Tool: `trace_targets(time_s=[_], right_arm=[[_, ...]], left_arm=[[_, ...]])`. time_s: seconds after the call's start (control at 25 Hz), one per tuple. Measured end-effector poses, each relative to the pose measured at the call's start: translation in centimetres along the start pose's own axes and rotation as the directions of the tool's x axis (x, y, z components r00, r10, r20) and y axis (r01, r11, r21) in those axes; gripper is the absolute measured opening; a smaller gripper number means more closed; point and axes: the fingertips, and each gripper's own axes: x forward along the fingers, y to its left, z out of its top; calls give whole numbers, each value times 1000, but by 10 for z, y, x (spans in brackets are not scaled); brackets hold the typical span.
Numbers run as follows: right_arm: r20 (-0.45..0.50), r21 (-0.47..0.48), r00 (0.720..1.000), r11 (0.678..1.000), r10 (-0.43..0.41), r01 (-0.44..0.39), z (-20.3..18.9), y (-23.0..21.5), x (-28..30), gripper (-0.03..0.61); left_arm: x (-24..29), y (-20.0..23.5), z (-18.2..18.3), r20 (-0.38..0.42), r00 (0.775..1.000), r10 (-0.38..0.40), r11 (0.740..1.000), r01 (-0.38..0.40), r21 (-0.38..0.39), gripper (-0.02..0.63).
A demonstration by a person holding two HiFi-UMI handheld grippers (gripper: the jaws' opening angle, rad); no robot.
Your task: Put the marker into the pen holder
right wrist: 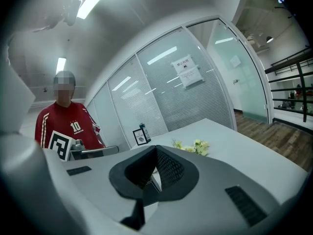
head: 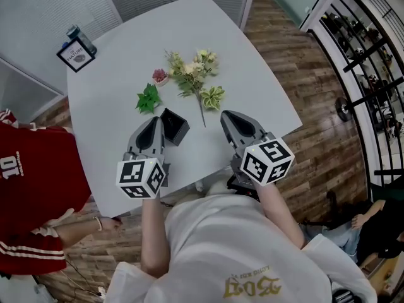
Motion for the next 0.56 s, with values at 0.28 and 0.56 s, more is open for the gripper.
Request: trace_targets(time_s=[0.28, 0.56], right_arm=[[-10, 1, 1000, 1000, 2, -2, -2, 1, 2, 17], [-14, 5, 1000, 1000, -6, 6, -1, -3, 5, 17]], left_arm=[[0, 3, -1, -4, 1000, -2, 1000, 2, -4, 15], [3, 6, -2, -10, 1000, -6, 1000, 6, -8, 15]])
